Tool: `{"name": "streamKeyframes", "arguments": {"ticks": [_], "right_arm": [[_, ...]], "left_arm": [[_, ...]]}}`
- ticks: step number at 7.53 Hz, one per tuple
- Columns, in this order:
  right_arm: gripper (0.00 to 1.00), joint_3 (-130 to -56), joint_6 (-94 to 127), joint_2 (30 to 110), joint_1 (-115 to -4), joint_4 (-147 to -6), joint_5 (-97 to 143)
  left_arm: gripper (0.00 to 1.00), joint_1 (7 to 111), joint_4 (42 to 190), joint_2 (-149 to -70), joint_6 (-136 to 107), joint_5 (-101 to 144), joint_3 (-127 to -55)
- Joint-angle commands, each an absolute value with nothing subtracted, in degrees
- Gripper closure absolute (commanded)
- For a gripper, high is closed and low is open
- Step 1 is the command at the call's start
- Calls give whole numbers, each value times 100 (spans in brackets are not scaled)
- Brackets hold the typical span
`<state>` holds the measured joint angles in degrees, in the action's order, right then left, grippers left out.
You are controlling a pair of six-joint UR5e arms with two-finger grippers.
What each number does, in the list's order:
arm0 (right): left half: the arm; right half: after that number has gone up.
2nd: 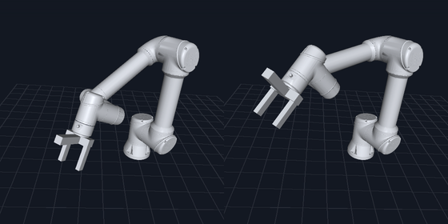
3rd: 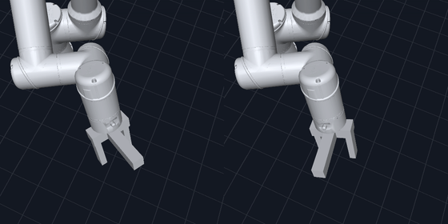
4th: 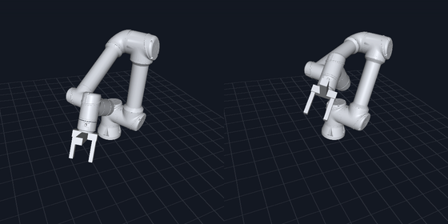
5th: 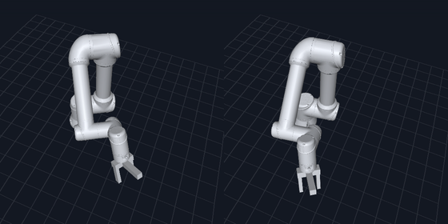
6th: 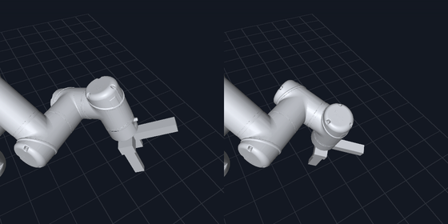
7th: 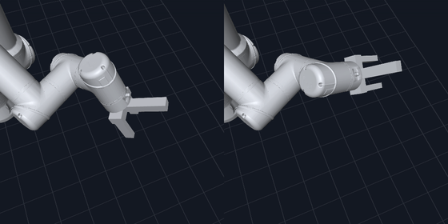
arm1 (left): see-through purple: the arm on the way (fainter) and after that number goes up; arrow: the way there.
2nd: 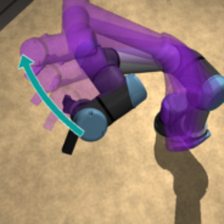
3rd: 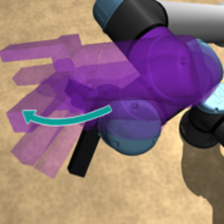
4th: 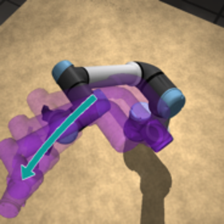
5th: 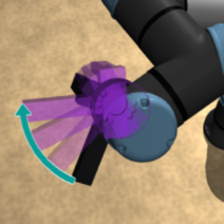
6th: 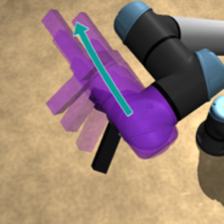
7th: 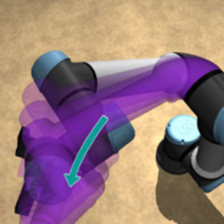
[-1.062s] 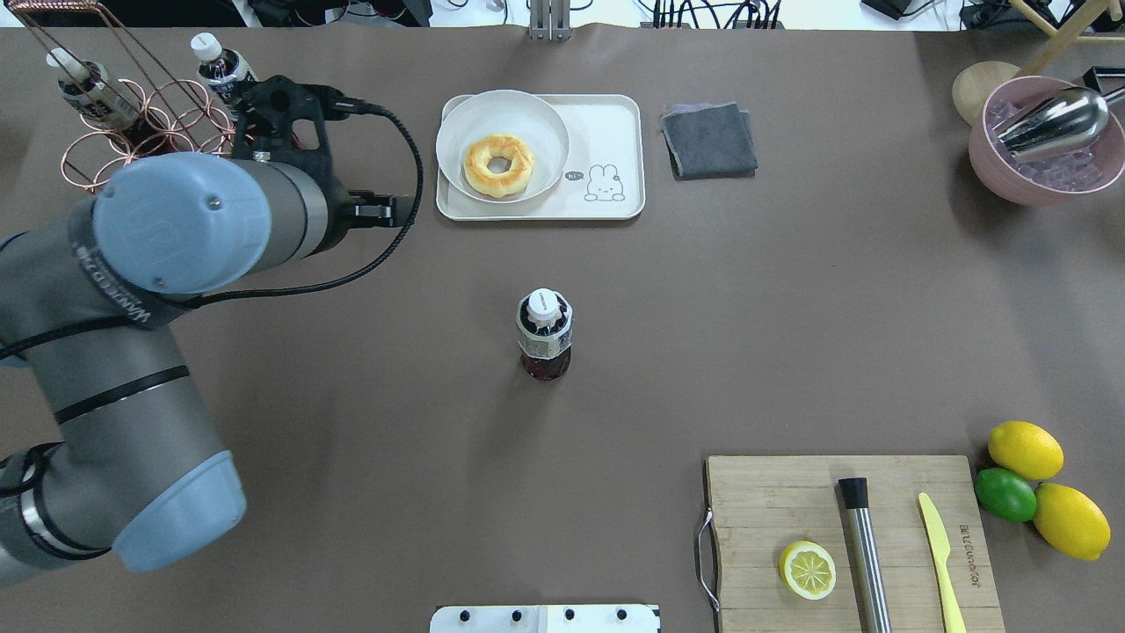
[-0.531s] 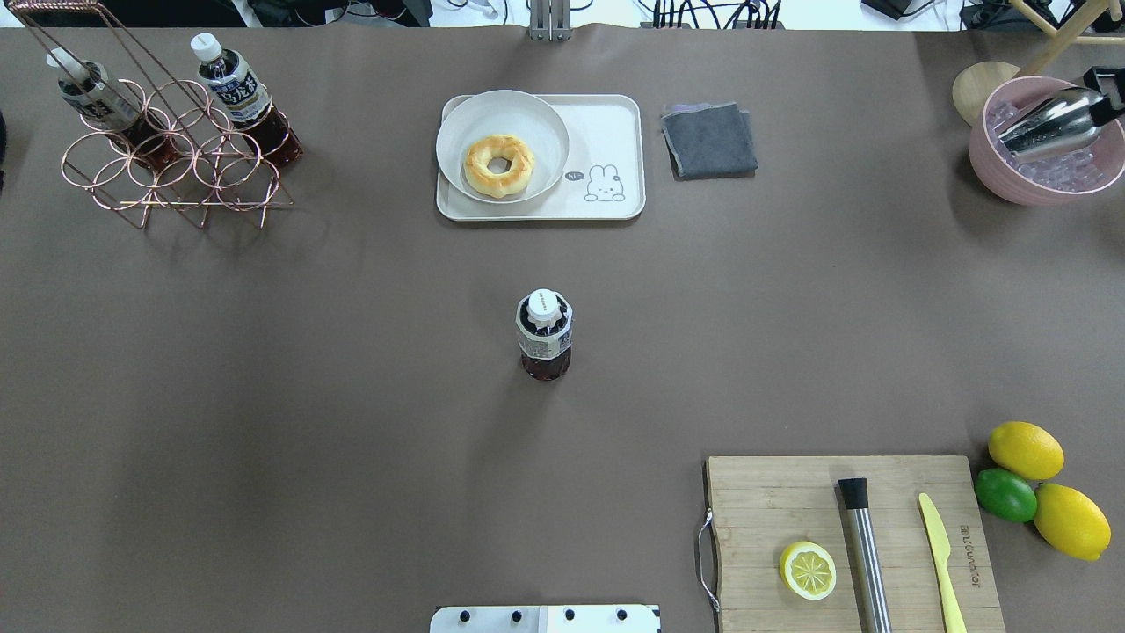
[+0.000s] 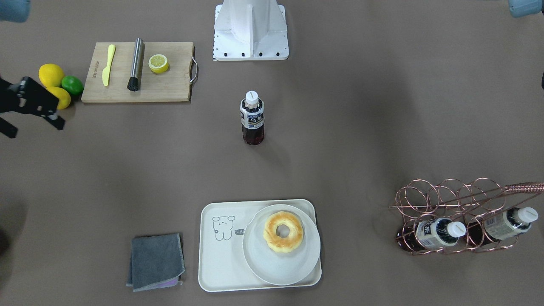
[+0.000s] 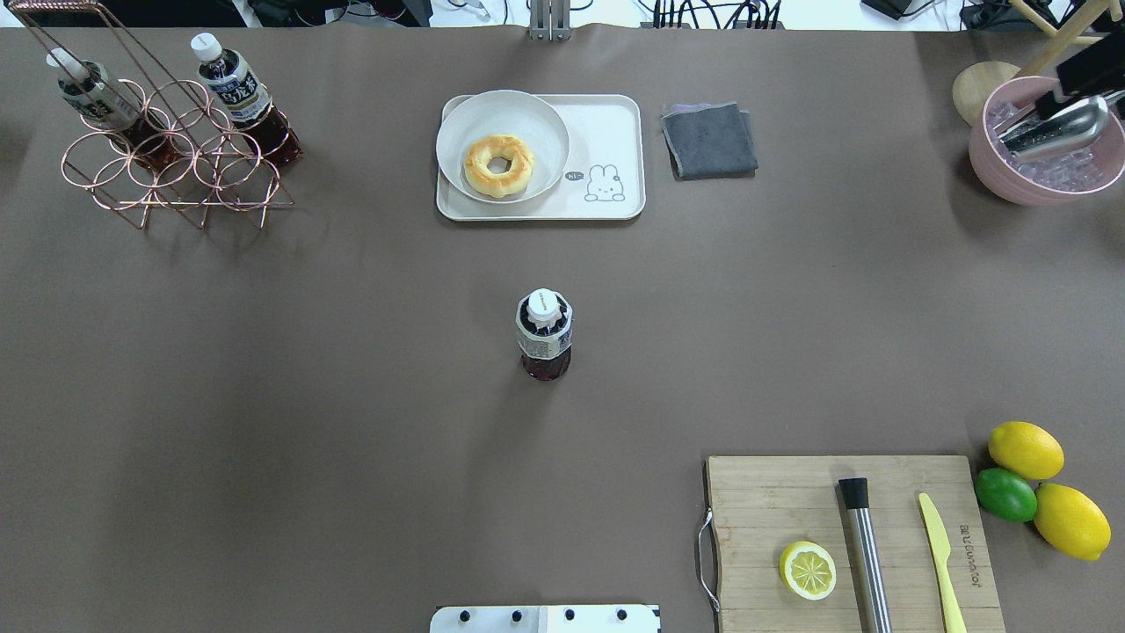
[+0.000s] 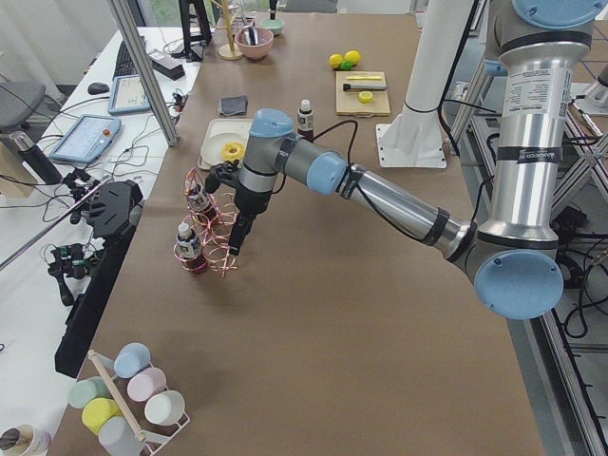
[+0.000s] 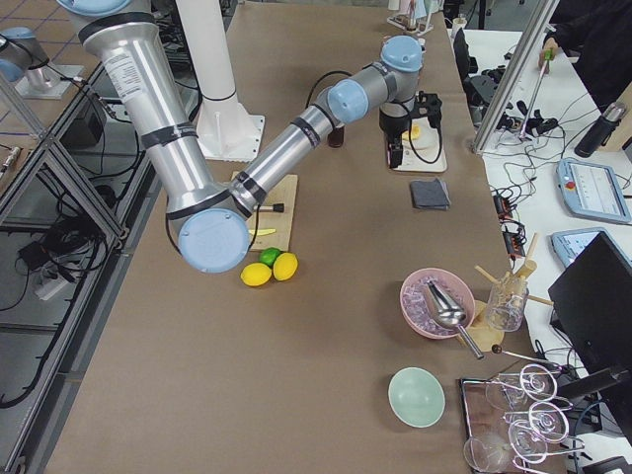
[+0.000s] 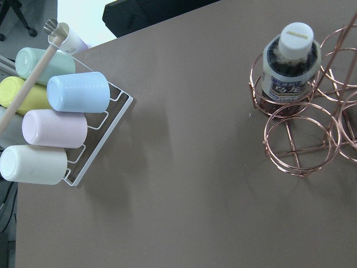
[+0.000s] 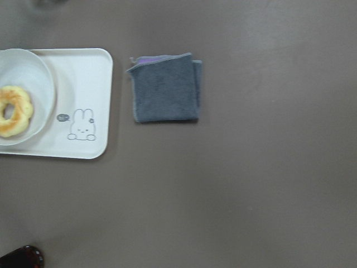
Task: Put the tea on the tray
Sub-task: 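Open the left gripper and withdraw the left arm to rest, then reach the right gripper over the standing tea bottle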
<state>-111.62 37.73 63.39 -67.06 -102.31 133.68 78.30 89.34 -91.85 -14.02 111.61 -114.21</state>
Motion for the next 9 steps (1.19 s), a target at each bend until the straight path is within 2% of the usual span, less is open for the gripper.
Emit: {"name": "streamKeyframes", "arguments": {"ticks": [1, 4, 6, 9], "right_arm": [[0, -11101, 5146, 5478, -5750, -10309, 12798], [0, -11092, 5572, 4320, -4969, -11692, 12116], [0, -11031, 6027, 4027, -4415, -11795, 11710], [0, -10479, 6196, 3613, -3860, -11795, 11163]], "left_arm": [[2, 7971, 8938, -9185, -1292, 11162, -11242], [2, 8164, 8938, -9167, -1292, 11171, -11180], [2, 8349, 8921, -9002, -1057, 11371, -10961], [2, 8928, 8746, -8947, -448, 13080, -10197]]}}
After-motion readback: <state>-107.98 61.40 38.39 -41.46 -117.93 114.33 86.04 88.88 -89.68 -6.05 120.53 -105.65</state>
